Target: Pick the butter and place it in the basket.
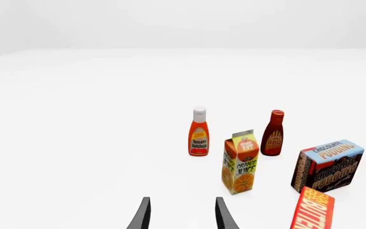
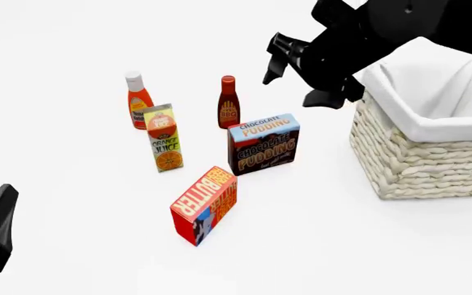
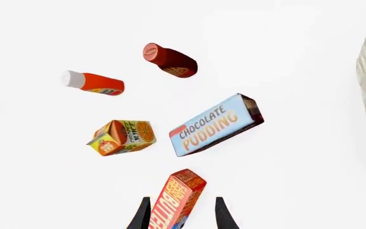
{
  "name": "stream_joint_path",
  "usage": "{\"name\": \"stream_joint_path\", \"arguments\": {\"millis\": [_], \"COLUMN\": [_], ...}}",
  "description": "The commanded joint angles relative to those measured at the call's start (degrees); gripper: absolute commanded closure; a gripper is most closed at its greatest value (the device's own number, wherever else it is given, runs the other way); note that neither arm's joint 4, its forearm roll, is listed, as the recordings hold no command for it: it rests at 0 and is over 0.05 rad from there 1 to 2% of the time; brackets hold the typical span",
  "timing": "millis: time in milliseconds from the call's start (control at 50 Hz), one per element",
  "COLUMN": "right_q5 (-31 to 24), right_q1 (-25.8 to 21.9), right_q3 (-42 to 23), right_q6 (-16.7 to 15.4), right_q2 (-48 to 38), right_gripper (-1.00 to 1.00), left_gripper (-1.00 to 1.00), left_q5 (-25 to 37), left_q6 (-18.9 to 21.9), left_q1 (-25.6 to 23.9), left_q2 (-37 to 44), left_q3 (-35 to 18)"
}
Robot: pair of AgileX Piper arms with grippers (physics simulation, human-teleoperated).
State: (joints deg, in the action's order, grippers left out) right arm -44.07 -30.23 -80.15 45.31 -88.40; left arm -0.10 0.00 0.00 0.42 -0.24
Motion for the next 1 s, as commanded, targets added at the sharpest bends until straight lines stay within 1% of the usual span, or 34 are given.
{"name": "stream_joint_path", "arguments": {"millis": [20,480,640,760,820,900,920,980,1000], "right_q5": [0.6,0.4,-1.0,-0.8,1.9,2.9,3.4,4.0,4.5], "right_q1": [-2.1,-5.5,-7.3,-8.7,-6.6,-5.4,-4.2,-3.3,-1.5], "right_q3": [-2.0,-2.2,-5.8,-6.6,-2.0,-0.1,1.4,2.6,4.1], "right_q6": [2.3,5.9,7.1,8.5,9.8,10.3,10.4,11.5,11.5], "right_q2": [-4.1,-5.3,-7.0,-8.2,-5.4,-4.1,-2.7,-1.9,0.0], "right_gripper": [-1.00,-1.00,-1.00,-1.00,-1.00,-1.00,-1.00,-1.00,-1.00], "left_gripper": [-1.00,-1.00,-1.00,-1.00,-1.00,-1.00,-1.00,-1.00,-1.00], "left_q5": [0.0,0.0,0.0,0.0,0.0,0.0,0.0,0.0,0.0], "left_q6": [0.0,0.0,0.0,0.0,0.0,0.0,0.0,0.0,0.0], "left_q1": [0.0,0.0,0.0,0.0,0.0,0.0,0.0,0.0,0.0], "left_q2": [0.0,0.0,0.0,0.0,0.0,0.0,0.0,0.0,0.0], "left_q3": [0.0,0.0,0.0,0.0,0.0,0.0,0.0,0.0,0.0]}}
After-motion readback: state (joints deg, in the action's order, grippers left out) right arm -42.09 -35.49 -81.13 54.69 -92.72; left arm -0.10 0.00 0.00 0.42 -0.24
